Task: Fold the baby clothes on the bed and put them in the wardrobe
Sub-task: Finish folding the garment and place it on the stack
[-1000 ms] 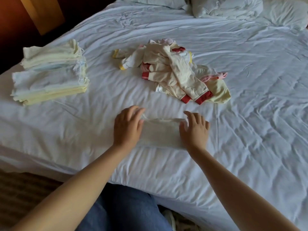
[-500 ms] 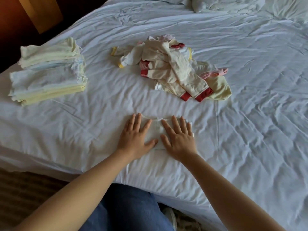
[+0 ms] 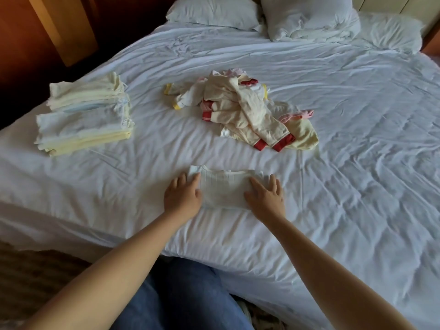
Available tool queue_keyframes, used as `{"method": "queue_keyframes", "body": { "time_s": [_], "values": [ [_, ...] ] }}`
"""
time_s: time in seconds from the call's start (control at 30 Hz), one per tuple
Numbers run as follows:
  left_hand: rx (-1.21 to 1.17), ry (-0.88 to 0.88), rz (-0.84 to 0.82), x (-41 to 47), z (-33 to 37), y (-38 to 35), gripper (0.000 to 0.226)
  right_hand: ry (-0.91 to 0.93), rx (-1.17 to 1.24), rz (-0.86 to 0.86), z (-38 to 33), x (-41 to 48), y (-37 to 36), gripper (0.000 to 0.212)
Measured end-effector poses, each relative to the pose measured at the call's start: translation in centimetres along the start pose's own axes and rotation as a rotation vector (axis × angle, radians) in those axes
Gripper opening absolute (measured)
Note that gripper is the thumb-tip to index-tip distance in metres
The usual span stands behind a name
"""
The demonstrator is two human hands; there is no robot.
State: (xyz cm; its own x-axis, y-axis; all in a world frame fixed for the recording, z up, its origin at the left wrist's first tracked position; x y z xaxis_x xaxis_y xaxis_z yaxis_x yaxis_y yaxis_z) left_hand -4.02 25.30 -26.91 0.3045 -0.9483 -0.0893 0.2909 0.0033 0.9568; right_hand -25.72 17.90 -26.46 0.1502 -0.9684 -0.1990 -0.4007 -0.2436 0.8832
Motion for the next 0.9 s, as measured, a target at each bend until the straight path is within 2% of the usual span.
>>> {"method": "queue_keyframes", "body": {
  "time_s": [0.07,0.2,0.3,0.4,0.6,0.7,0.9],
  "values": [
    [-0.028,0.03,-0.021,0.3,0.4,0.7,0.06,-0.053,0.048,-0.009,-0.3,0.0,0.7,0.049],
    [-0.348,0.078,-0.095,1.3,0.4,1.3,0.058,-0.079,0.063,-0.081,-0.6,0.7,1.8,0.045],
    [-0.6,0.107,-0.09,1.3,0.3,1.6,0.052,-0.096,0.233,-0.17,-0.9,0.8,2.7,0.049],
    [-0.719,0.125,-0.09,1.0,-0.1,2.1,0.05,-0.063,0.316,-0.234,-1.2,0.6,3.7,0.053],
    [-0.801,0.097,0.082,-0.3,-1.9,4.1,0.05,0.014,0.43,-0.164,-3.5,0.2,5.2,0.047],
    [-0.846,0.1,0.185,-1.1,-4.0,6.1,0.048,0.096,0.424,-0.121,-6.3,0.0,4.9,0.047],
    [-0.903,0.139,0.382,-1.9,-10.3,10.6,0.048,0.216,0.52,-0.149,-13.9,0.1,3.1,0.051]
  ]
}}
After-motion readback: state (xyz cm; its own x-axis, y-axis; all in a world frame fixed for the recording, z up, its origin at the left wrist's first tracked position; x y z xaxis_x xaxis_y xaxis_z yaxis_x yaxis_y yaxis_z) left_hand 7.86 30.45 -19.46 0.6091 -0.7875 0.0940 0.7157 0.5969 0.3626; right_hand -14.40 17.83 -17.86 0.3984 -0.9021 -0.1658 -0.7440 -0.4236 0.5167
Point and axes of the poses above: each hand's wrist, its own x-axis towards the middle knuckle, its own y-axis out of the back of the hand, z = x × y, the point moved 3 cm from there along x, towards the middle knuckle, and after that the axes turned 6 degrees about -y, right-handed, at the moved point
